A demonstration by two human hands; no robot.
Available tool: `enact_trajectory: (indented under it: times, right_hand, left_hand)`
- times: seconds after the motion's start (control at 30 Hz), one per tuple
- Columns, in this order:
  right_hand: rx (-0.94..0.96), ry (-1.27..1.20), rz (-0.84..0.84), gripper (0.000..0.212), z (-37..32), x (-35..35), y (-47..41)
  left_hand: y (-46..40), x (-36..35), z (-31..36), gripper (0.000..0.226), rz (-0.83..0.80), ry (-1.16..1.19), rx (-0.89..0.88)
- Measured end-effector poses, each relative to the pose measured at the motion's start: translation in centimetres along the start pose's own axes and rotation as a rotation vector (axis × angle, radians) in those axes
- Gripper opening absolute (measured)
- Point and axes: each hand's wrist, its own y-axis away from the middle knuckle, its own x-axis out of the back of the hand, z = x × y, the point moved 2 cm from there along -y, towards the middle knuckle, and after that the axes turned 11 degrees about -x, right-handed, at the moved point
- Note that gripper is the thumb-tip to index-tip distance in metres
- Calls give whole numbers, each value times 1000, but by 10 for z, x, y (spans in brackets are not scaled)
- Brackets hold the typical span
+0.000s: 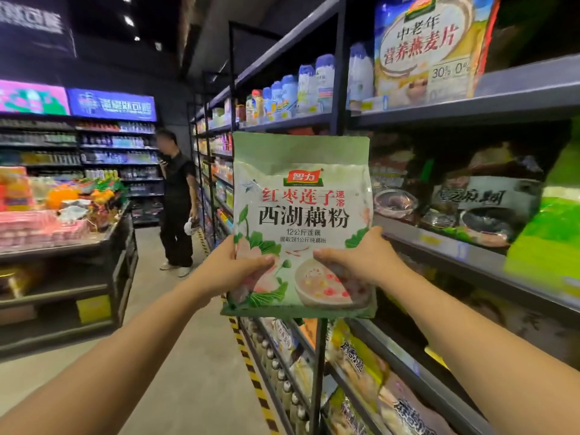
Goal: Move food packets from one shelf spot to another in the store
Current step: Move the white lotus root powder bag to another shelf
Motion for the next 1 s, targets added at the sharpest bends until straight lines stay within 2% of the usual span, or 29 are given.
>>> enact_trajectory:
  times: [0.17,0.43,0.53,0.73,0.87,1.0]
  right_hand:
    - [43,4,-115,131,-25,-51,-77]
    - [72,-20,-190,132,-60,-129,-179]
    - [92,11,-235,143,-74,-161,-208]
    - [77,58,-266,149,-116,-237,-269]
    - [64,24,-276,143,-148,-289,-311]
    - [38,68,-280,155,-177,-336,-348]
  left_hand:
    - [-39,38,-33,52,96,-31,99]
    - [-93,93,-86,65,251,-81,207]
    - [-107,115,-108,62,283,-105,232]
    - [-140,181,-163,41,340,-104,251]
    - [-172,234,-200,51,351,-120,234]
    - [-207,284,-238,50,311,-92,230]
